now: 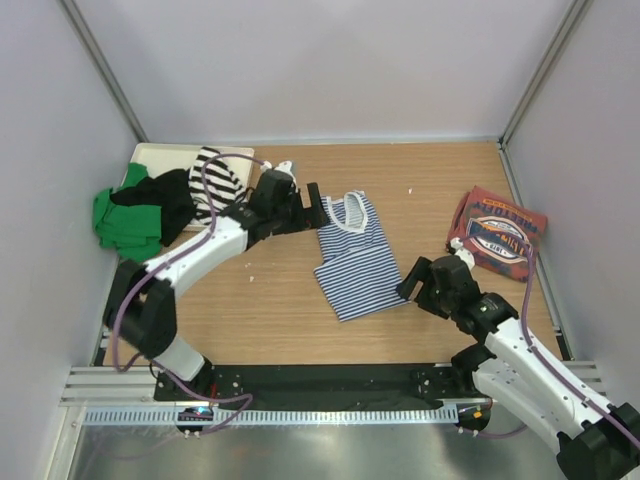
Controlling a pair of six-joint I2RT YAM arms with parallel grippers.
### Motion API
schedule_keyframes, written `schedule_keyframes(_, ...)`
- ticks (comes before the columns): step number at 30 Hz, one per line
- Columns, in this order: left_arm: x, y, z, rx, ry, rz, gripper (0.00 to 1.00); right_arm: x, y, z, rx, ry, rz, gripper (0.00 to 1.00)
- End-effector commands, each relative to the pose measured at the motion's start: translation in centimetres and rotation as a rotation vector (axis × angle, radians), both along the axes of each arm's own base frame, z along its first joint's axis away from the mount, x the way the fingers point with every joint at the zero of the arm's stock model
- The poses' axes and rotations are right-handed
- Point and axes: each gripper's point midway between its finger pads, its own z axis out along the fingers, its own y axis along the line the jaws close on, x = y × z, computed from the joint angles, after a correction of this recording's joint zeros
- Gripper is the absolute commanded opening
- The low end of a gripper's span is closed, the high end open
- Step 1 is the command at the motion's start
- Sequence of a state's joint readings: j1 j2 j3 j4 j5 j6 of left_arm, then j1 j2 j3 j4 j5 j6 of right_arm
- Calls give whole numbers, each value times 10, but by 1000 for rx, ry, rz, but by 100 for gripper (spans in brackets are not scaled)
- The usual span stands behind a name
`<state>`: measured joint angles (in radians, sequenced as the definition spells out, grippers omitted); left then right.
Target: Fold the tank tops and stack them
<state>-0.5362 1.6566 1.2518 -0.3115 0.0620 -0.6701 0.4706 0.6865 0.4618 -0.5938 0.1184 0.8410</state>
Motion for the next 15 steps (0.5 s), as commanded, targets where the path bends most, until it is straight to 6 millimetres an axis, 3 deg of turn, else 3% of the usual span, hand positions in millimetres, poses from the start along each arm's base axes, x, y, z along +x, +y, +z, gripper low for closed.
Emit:
schedule_keyframes(1,-34,12,17,8,-81,29,100,14,8,16,2,-74,46,83)
schedule_keyframes(6,-95,7,16,-30,-82,5,100,13,5,14,-10,-77,45,83)
schedule_keyframes(7,-108,9,7,-23,-64,-5,100,12,5,14,-8,-80,46,83)
schedule_keyframes(10,-148,-5,3,-56,-49,-67,100,13,6,12,0,-89,46,83)
schedule_keyframes(15,-188,-4,-19,-57,-11,-88,99,12,2,3,-25,-61,31,82)
